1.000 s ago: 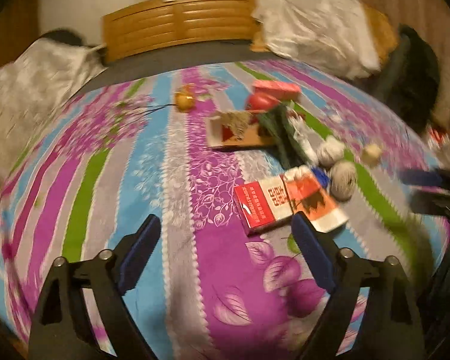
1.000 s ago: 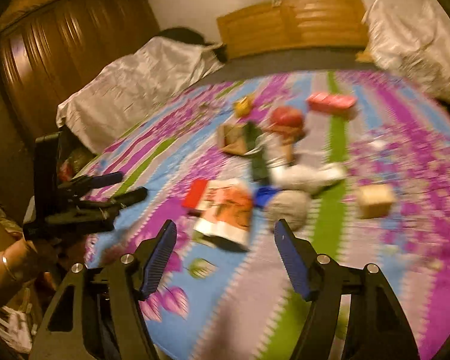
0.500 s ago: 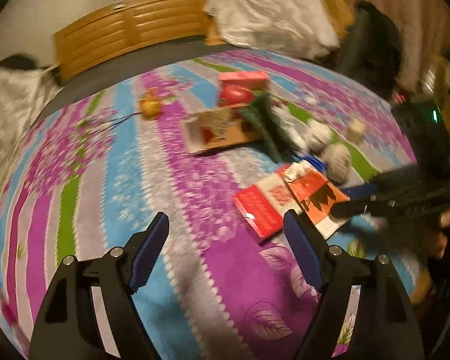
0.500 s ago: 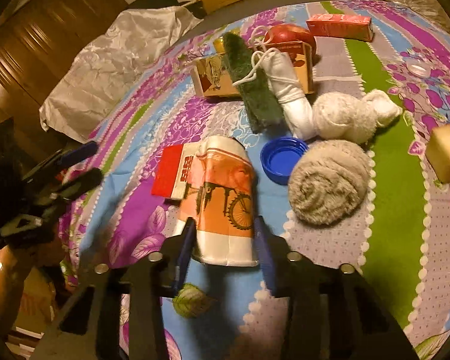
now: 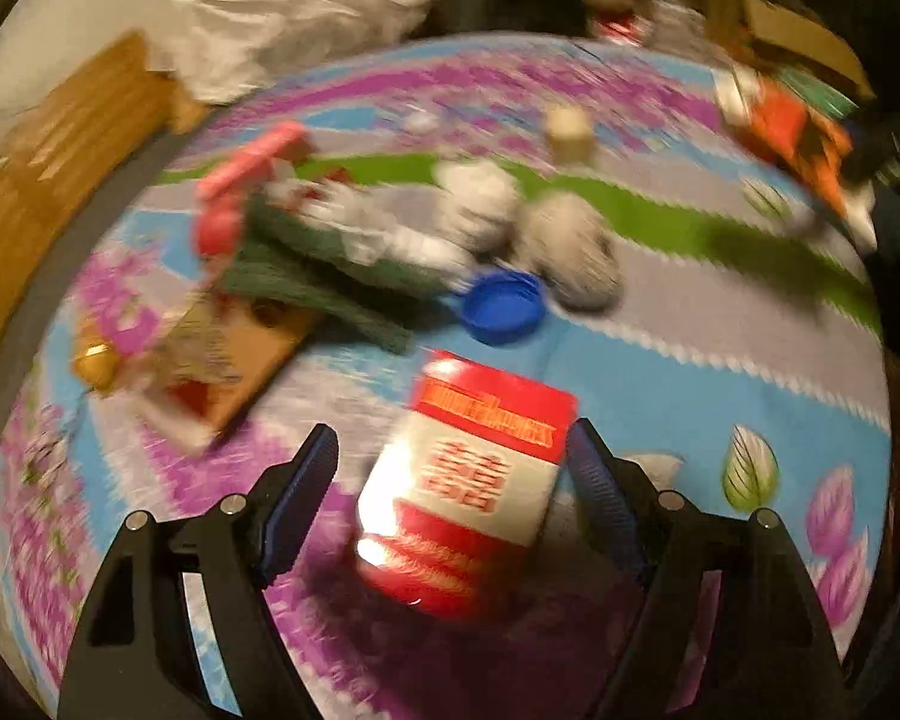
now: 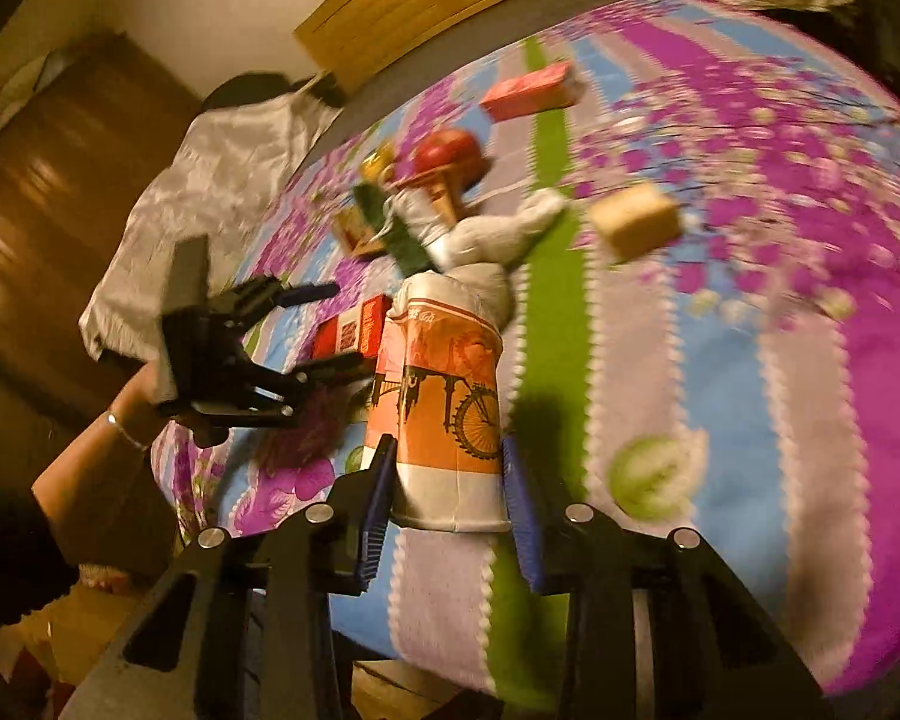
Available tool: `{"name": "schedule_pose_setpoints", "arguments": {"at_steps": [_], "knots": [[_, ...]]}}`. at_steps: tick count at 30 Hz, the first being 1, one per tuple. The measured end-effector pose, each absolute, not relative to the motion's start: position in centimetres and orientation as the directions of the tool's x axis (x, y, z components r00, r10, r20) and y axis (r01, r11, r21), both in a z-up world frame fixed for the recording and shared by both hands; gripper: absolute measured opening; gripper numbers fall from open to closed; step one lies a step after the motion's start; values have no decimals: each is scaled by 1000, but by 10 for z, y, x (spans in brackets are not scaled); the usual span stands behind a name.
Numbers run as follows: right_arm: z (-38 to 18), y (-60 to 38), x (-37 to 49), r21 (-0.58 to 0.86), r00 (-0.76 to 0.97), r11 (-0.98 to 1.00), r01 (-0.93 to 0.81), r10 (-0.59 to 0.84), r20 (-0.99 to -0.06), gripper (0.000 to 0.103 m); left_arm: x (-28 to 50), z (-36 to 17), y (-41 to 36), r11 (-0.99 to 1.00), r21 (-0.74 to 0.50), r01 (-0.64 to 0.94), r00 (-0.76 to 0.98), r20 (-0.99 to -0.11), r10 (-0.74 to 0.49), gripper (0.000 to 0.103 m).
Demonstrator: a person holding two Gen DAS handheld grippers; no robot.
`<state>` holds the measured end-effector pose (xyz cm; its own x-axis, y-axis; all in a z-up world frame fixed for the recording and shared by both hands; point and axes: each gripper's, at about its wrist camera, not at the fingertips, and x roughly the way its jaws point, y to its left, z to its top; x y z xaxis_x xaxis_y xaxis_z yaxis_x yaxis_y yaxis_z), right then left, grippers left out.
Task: Collect trash
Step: 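Lift both items and carry them over the green bin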
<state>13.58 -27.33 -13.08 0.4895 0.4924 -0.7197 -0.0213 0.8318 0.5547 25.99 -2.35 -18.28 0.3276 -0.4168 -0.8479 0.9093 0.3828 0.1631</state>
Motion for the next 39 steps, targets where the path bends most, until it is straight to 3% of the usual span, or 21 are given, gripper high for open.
{"name": "schedule_pose_setpoints", "arguments": {"at_steps": [2, 3, 4, 9, 16, 25, 32, 39], "knots": [[-124, -276, 129, 554, 506, 832, -7, 481, -716, 37, 255, -195, -30, 322, 181, 929, 301, -877, -375, 72], [-119, -276, 126, 549, 516, 836, -5, 473, -715, 37, 254, -198, -32, 310, 177, 934, 289, -884, -367, 62], [-114, -275, 123, 539, 526, 842, -8, 463, -714, 37, 255, -198, -32, 311, 151, 938, 266, -890, -371, 59], [-88, -267, 113, 488, 578, 872, -40, 419, -701, 37, 259, -182, -32, 512, 100, 853, 299, -898, -322, 56], [-43, -280, 101, 396, 650, 917, -45, 328, -686, 37, 212, -100, -64, 734, 186, 654, 555, -776, -298, 56], [35, -381, 21, 240, 770, 956, 167, 26, -638, 37, 158, -11, -204, 753, 189, 630, 660, -643, -390, 56], [65, -483, -62, 97, 735, 900, 426, -282, -616, 37, 110, 18, -337, 650, 204, 732, 607, -629, -486, 56], [60, -568, -136, 17, 616, 782, 623, -477, -626, 37, 59, 13, -448, 526, 215, 823, 520, -658, -544, 56]]}}
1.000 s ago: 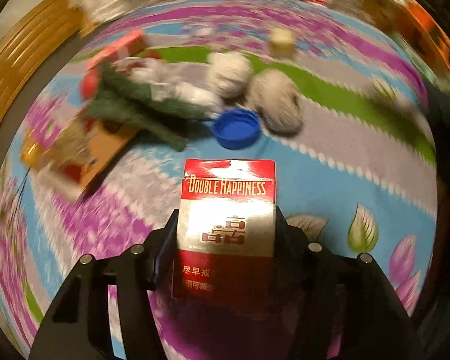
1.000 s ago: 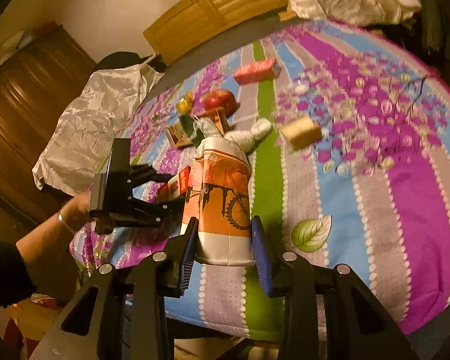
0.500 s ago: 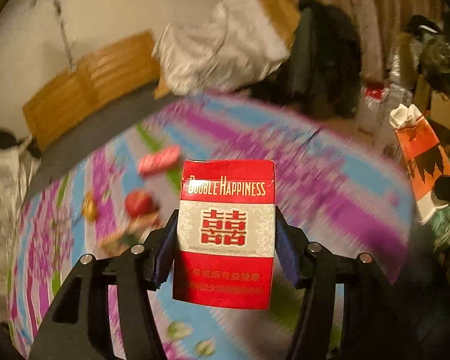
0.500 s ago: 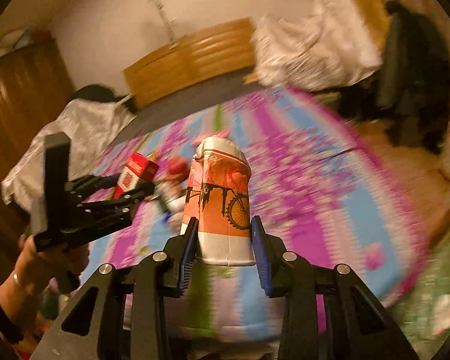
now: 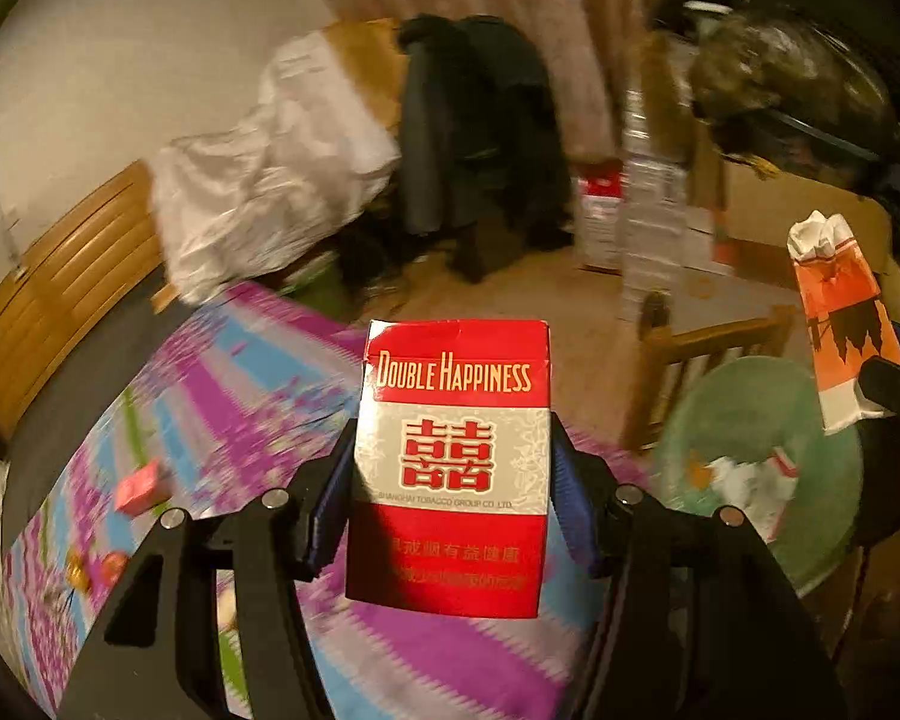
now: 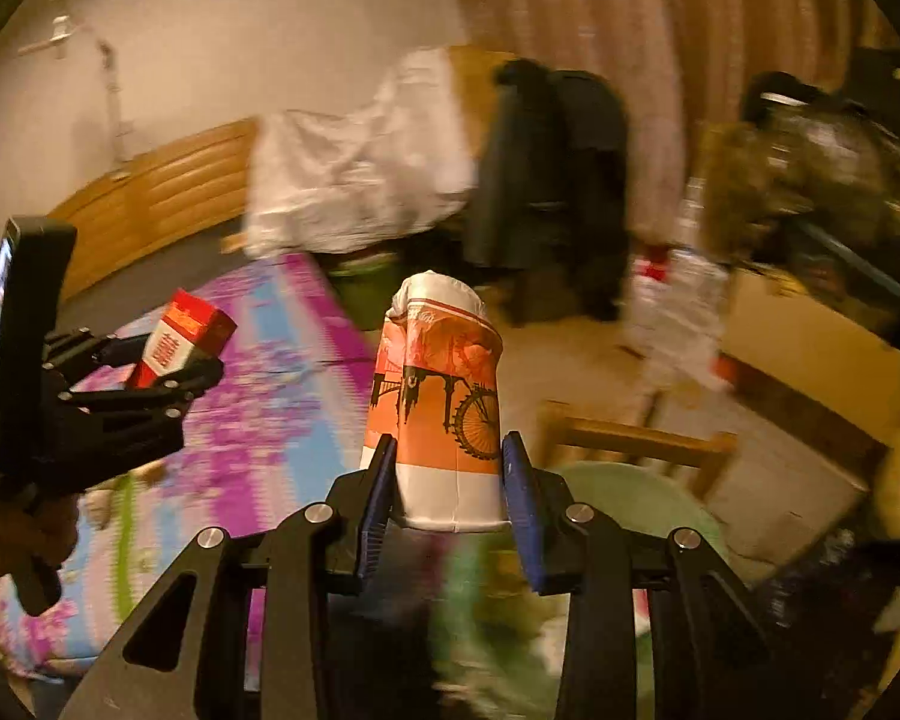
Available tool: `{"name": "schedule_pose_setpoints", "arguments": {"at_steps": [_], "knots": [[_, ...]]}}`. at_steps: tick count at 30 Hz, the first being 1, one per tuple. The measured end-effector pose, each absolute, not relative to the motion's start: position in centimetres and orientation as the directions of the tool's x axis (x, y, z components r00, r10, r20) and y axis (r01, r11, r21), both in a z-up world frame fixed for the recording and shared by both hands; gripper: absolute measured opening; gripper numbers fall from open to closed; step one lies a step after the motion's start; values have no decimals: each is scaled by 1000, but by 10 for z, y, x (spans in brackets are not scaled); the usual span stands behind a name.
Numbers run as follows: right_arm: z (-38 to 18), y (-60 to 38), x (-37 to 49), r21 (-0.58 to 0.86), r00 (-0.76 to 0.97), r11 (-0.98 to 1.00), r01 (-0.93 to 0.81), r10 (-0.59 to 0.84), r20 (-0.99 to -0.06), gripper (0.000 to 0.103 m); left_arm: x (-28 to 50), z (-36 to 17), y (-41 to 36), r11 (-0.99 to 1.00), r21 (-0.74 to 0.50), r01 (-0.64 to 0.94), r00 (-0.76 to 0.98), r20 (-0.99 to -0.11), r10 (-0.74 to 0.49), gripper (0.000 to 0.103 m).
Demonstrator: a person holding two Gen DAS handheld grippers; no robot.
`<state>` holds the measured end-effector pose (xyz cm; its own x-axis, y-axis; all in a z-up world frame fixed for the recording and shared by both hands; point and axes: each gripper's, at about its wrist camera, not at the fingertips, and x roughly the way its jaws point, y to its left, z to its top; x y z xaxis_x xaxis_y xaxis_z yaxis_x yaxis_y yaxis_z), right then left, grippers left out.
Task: Collect trash
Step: 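Lift both items and carry them over the green bin, then open the right tool to drop the cup while the left drops the red pack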
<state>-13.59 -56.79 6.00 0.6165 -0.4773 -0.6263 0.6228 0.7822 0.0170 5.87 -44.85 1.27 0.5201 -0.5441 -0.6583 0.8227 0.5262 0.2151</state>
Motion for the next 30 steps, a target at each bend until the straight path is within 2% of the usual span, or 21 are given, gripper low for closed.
{"name": "schedule_pose_setpoints", "arguments": {"at_steps": [6, 12, 30], "knots": [[49, -629, -187, -14, 518, 680, 733, -572, -635, 37, 8, -1, -513, 426, 235, 874, 462, -677, -574, 56], [39, -664, -213, -40, 455, 619, 784, -617, -642, 37, -22, -10, -546, 378, 229, 897, 423, -690, -587, 56], [20, -669, -219, -51, 409, 593, 804, -613, -676, 38, -43, -29, -570, 330, 244, 912, 398, -724, -563, 56]]}}
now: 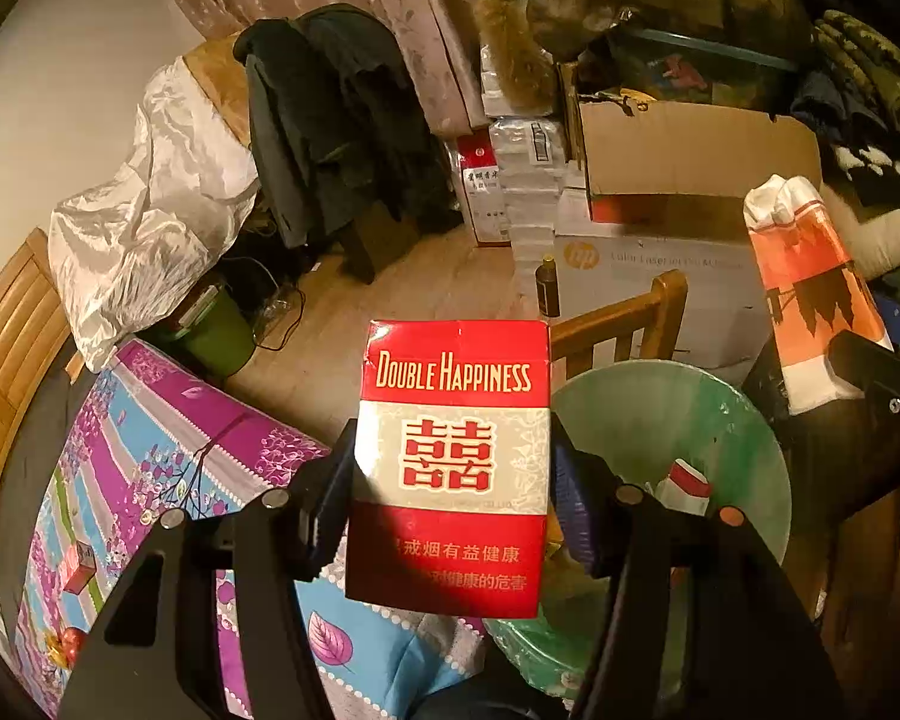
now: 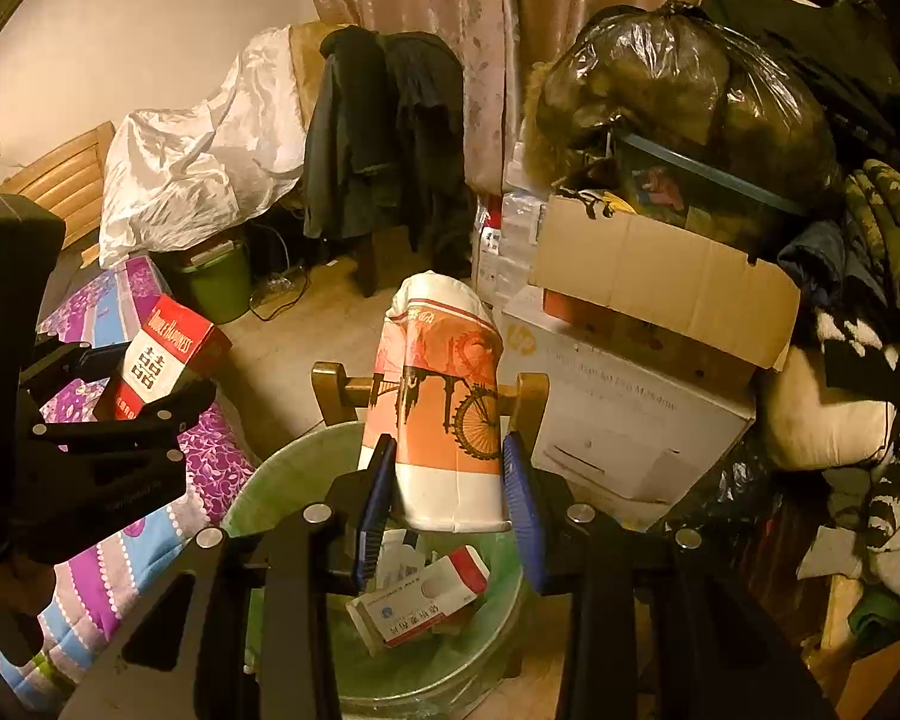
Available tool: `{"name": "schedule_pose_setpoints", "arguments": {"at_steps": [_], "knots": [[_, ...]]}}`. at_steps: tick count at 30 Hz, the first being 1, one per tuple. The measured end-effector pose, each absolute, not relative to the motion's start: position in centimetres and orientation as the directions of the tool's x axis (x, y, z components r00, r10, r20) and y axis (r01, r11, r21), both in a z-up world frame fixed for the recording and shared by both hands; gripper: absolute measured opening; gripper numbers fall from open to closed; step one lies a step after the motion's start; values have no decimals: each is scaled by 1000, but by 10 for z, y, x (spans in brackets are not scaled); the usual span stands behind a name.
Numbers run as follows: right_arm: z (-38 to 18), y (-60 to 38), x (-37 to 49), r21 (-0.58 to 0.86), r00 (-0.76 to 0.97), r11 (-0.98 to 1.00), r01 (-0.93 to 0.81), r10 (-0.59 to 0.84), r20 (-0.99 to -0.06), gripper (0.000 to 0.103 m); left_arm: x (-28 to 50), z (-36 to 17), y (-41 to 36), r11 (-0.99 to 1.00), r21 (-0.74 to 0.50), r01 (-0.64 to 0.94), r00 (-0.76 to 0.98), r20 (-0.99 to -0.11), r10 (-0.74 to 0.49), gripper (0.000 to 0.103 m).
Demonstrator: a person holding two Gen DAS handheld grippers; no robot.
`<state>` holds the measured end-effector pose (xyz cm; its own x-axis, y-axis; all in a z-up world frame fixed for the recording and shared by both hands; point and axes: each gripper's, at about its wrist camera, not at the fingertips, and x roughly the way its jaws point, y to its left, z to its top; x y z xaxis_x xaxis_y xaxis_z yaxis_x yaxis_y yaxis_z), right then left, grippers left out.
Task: Collect trash
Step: 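Open the right tool to drop the cup while the left drops the red pack, then move both tools back from the bin to the quilt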
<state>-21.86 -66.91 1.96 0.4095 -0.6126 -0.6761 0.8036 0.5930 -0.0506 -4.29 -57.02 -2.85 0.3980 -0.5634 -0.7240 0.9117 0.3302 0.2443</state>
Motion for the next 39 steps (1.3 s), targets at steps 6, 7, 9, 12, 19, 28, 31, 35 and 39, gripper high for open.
{"name": "schedule_pose_setpoints", "arguments": {"at_steps": [6, 7, 9, 12, 19, 28, 31, 35, 39], "knots": [[17, -669, -219, -47, 405, 589, 807, -609, -682, 38, -46, -32, -575, 323, 250, 913, 397, -729, -558, 56], [16, -670, -219, -44, 405, 588, 808, -607, -684, 38, -46, -32, -576, 321, 251, 913, 396, -730, -557, 56], [15, -670, -219, -40, 404, 588, 808, -603, -688, 38, -47, -34, -577, 318, 251, 914, 394, -733, -555, 56], [10, -671, -218, -33, 403, 588, 808, -595, -695, 38, -45, -38, -581, 313, 236, 920, 379, -744, -550, 56], [3, -674, -218, -24, 402, 589, 808, -582, -707, 41, -42, -45, -585, 295, 175, 939, 317, -770, -554, 56], [-8, -684, -227, 16, 399, 563, 826, -565, -723, 54, -50, -51, -585, 192, 81, 978, 184, -772, -609, 79], [-7, -686, -230, 25, 397, 550, 834, -570, -719, 54, -44, -52, -583, 222, 71, 972, 194, -773, -604, 79], [-6, -685, -230, 22, 400, 551, 834, -576, -713, 54, -39, -49, -572, 271, 91, 958, 246, -749, -615, 79], [-4, -677, -223, 32, 430, 568, 822, -584, -689, 54, -35, -49, -553, 320, 145, 936, 323, -710, -625, 81]]}}
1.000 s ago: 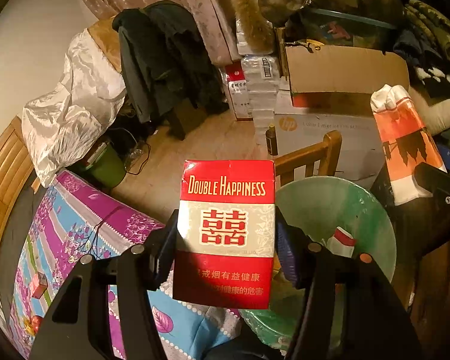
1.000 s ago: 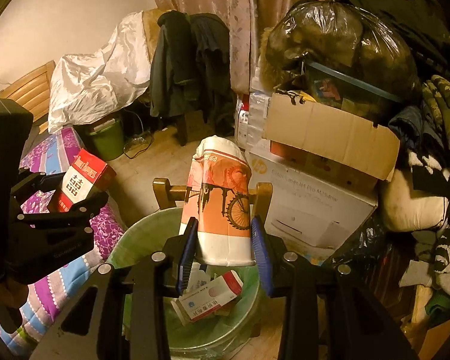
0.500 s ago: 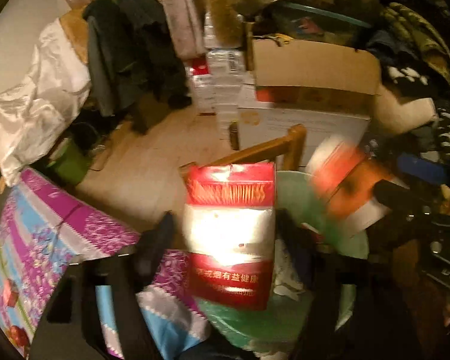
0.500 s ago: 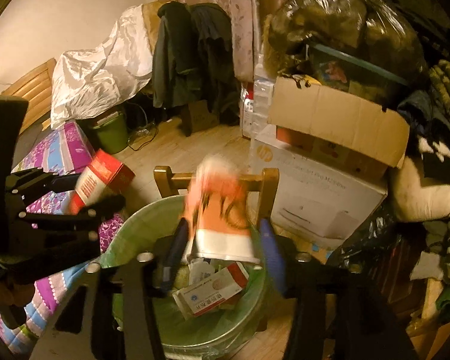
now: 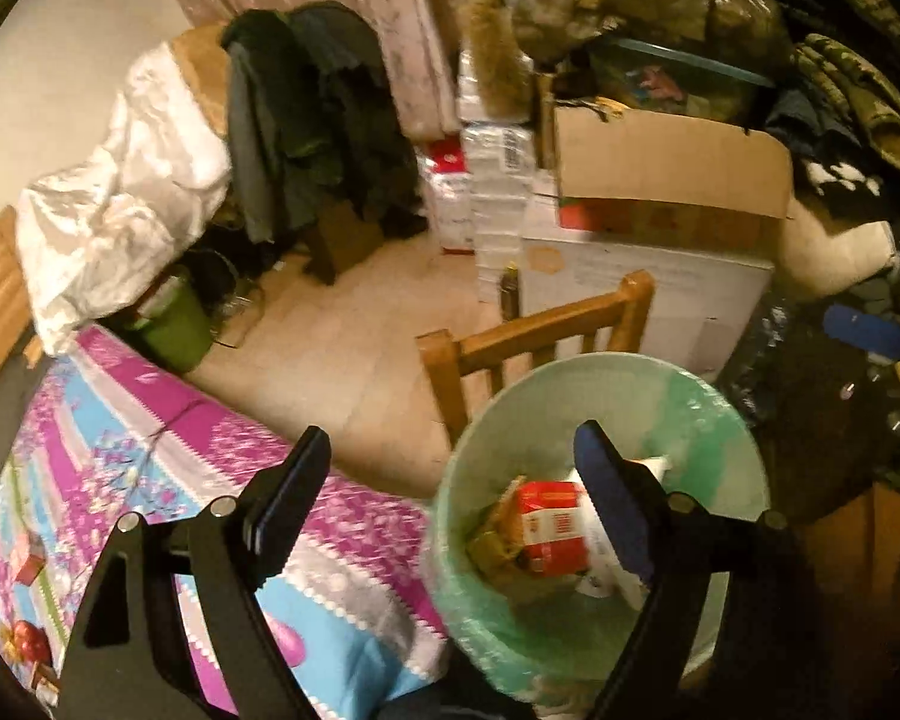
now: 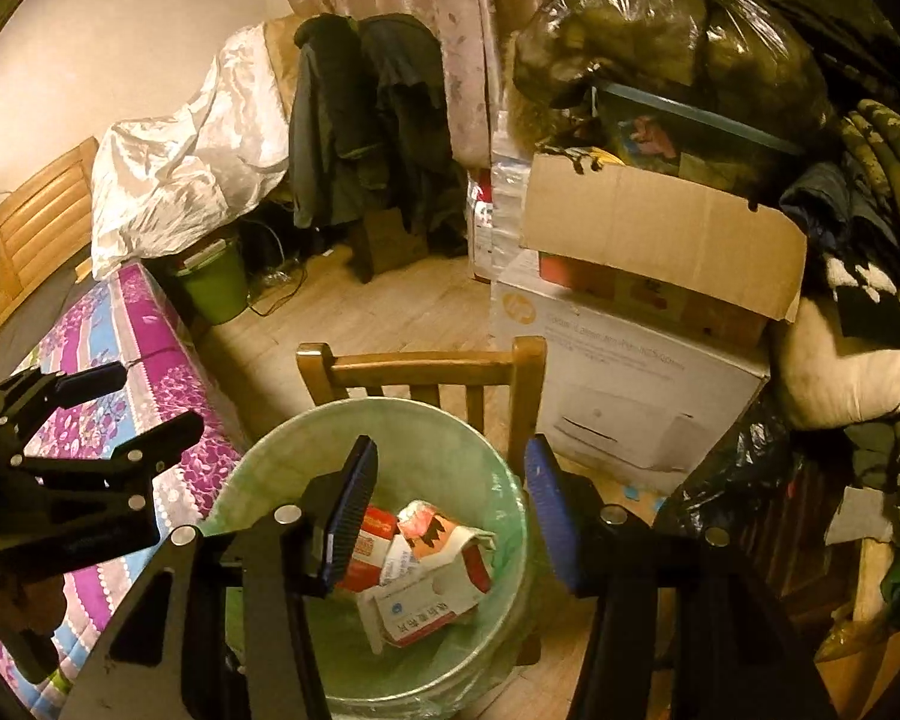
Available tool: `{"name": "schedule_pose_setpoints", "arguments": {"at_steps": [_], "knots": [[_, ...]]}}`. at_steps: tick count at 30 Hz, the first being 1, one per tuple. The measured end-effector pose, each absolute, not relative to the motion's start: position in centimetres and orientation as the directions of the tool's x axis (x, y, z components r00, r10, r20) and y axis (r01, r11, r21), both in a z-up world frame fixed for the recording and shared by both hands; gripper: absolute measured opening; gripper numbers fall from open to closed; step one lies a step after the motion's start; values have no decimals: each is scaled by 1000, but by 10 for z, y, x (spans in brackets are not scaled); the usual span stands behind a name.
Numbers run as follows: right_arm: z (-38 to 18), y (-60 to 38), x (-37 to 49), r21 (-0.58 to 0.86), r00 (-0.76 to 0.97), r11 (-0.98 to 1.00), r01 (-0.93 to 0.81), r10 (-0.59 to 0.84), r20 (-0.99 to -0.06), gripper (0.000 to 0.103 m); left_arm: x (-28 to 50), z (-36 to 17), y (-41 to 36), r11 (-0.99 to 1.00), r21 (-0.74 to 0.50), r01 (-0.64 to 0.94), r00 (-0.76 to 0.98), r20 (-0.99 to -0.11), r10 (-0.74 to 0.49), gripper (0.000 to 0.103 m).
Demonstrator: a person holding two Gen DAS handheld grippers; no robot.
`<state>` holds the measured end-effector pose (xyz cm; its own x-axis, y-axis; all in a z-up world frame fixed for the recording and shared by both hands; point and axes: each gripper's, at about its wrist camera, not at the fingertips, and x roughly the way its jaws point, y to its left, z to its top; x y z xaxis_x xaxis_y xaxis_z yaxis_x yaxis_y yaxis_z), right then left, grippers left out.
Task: Collect trash
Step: 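Move both tools back from the bin to the quilt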
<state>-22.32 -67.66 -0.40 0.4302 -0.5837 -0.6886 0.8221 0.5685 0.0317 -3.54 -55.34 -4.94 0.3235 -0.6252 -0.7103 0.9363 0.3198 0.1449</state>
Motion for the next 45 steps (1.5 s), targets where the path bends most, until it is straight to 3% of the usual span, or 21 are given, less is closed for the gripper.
{"name": "schedule_pose_setpoints", "arguments": {"at_steps": [6, 12, 21, 29, 39, 41, 43, 45], "knots": [[3, -649, -203, 27, 492, 613, 790, -607, -624, 54, 0, -53, -507, 457, 195, 868, 462, -655, -598, 85], [3, -611, -159, 9, 556, 700, 714, -559, -616, 54, 65, -51, -444, 635, 163, 755, 567, -648, -508, 86], [19, -535, -73, -3, 692, 838, 546, -453, -561, 63, 102, -55, -322, 783, 136, 607, 669, -619, -411, 88], [9, -460, 13, -21, 751, 938, 347, -291, -593, 63, 114, -85, -204, 874, 83, 479, 692, -648, -318, 88], [-44, -363, 105, -5, 734, 998, 56, -44, -678, 63, 133, -126, -85, 965, -20, 260, 668, -719, -195, 88], [-62, -348, 124, 22, 721, 1000, -3, 17, -693, 63, 142, -129, -72, 966, -16, 259, 673, -714, -193, 85], [-79, -334, 142, 29, 704, 998, -61, 64, -708, 64, 157, -131, -61, 960, -37, 279, 662, -716, -220, 72], [-96, -323, 164, 36, 675, 994, -106, 98, -731, 65, 177, -134, -50, 941, -88, 326, 629, -724, -285, 67]]}}
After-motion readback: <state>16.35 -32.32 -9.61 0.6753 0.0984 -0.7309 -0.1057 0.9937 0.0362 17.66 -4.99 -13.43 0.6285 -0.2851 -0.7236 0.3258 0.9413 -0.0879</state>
